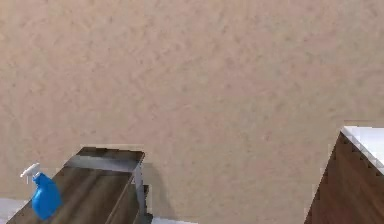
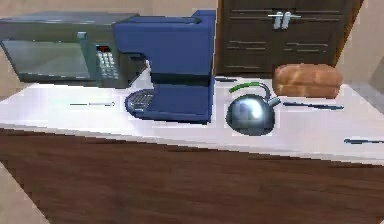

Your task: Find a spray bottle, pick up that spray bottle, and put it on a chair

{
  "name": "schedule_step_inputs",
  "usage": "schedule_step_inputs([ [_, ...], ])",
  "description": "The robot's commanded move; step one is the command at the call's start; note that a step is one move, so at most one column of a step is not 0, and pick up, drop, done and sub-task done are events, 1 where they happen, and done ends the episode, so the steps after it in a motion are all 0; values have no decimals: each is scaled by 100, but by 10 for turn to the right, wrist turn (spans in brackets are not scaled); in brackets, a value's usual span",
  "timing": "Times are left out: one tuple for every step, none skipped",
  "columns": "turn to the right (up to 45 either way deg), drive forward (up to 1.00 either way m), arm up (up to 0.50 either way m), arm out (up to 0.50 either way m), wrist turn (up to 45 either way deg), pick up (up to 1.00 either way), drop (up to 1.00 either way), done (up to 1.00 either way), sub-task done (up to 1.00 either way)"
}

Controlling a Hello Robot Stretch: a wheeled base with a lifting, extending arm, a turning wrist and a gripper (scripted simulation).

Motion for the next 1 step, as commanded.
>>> schedule_step_inputs([
  [-450, 0, 0, 0, 0, 0, 0, 0, 0],
])
